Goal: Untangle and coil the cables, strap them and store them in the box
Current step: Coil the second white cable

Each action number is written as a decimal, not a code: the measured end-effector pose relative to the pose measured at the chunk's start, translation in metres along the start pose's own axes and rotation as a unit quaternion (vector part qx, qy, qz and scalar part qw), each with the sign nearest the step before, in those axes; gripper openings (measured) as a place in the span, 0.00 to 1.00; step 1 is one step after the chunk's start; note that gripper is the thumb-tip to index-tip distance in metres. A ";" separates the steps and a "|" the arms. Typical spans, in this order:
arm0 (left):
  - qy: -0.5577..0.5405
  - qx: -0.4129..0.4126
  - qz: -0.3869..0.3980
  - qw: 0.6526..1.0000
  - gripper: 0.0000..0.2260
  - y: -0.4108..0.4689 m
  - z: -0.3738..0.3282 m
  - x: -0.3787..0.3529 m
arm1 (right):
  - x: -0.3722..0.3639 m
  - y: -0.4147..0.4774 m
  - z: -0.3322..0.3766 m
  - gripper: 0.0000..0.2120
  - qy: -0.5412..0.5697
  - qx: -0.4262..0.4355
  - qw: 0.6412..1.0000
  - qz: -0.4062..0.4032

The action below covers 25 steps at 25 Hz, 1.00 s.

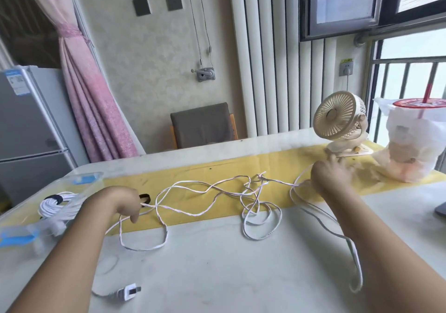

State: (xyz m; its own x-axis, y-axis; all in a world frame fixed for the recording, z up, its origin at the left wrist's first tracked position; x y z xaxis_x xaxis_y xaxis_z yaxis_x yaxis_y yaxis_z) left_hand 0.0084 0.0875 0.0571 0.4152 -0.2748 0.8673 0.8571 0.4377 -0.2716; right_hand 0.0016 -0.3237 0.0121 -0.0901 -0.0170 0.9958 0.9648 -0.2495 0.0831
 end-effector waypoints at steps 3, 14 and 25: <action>-0.052 -0.120 0.003 0.991 0.40 -0.039 -0.015 0.020 | 0.004 -0.001 0.024 0.18 -0.085 0.098 0.992 -0.008; -0.113 -0.412 0.017 0.904 0.36 -0.141 -0.112 0.020 | -0.001 -0.012 0.051 0.18 0.050 0.270 0.949 0.153; -0.723 -0.366 0.011 0.586 0.01 -0.082 -0.156 0.027 | 0.035 -0.022 0.079 0.13 0.575 0.364 0.723 -0.123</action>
State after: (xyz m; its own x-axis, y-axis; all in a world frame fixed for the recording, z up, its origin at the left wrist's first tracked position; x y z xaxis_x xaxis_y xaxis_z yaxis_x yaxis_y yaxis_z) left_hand -0.0030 -0.0895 0.0376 0.1897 0.9683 0.1626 0.9774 -0.2020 0.0629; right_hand -0.0031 -0.2425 0.0478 -0.0232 -0.9560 0.2923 0.7213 0.1865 0.6670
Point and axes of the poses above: each hand's wrist, its own y-axis towards the middle knuckle, its own x-axis out of the back of the hand, z = x × y, the point moved 3 cm from there along y, towards the middle knuckle, and after that the axes turned 14 degrees about x, right-handed, at the moved point
